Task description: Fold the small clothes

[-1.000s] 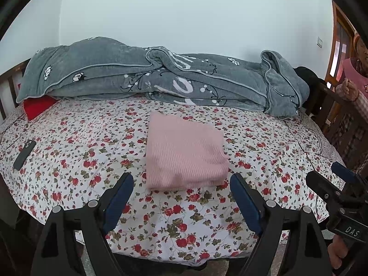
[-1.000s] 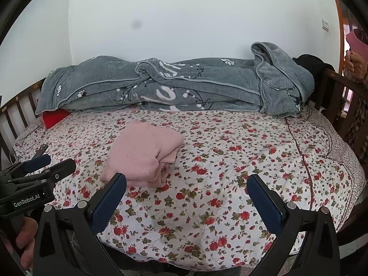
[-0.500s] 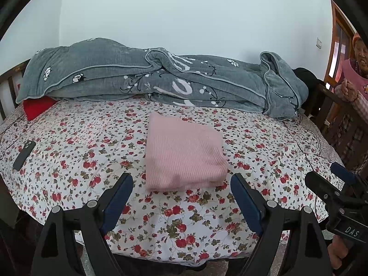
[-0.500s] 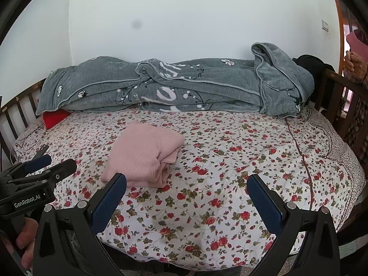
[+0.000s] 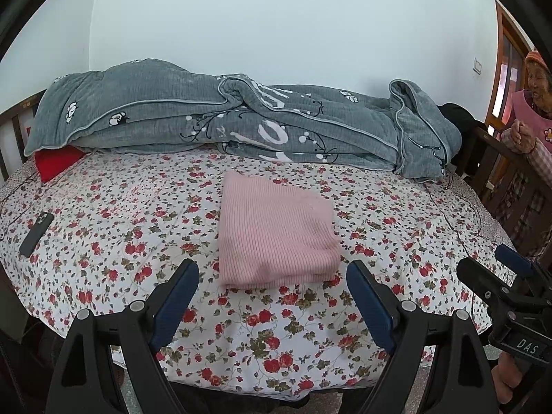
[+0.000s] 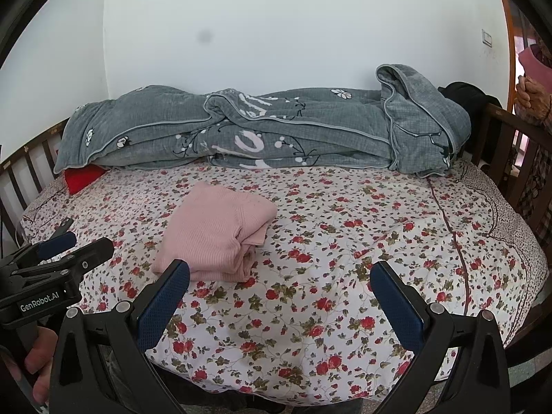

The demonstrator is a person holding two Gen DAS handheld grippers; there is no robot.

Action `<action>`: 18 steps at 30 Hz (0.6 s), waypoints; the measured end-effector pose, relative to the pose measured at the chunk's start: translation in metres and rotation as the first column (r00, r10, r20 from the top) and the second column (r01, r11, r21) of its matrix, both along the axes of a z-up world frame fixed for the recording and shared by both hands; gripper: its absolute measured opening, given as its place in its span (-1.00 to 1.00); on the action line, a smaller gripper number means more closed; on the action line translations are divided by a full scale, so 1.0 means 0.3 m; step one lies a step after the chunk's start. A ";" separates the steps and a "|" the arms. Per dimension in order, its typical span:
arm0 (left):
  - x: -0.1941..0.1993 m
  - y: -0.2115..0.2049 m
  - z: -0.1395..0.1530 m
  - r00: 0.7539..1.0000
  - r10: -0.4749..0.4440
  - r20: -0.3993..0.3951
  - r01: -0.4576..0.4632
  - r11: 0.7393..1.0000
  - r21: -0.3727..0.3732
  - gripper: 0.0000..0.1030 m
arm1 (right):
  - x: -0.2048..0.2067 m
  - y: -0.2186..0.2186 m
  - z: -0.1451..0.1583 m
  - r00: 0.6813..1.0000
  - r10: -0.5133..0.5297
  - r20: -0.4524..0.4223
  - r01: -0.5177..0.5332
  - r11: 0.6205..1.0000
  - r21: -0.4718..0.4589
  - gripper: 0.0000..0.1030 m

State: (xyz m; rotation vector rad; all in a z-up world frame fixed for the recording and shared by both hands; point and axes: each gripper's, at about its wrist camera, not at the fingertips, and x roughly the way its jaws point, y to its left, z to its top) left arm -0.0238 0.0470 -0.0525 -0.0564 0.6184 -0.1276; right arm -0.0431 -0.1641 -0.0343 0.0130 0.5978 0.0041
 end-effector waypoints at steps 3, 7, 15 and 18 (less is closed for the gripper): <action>-0.001 -0.001 0.000 1.000 0.001 0.000 -0.001 1.000 0.001 0.70 | 0.000 0.002 0.002 1.000 0.002 0.000 -0.002 1.000 0.001 0.99; -0.003 -0.003 -0.001 1.000 0.002 0.001 -0.002 1.000 0.000 0.70 | -0.004 0.009 0.007 1.000 -0.002 0.000 0.002 1.000 0.002 0.99; -0.005 -0.003 0.000 1.000 0.002 0.003 -0.002 1.000 -0.001 0.70 | -0.005 0.010 0.010 1.000 -0.003 0.001 0.003 1.000 0.004 0.99; -0.006 -0.004 0.000 1.000 0.003 0.003 -0.003 1.000 0.000 0.70 | -0.006 0.010 0.010 1.000 -0.003 0.000 0.003 1.000 0.004 0.99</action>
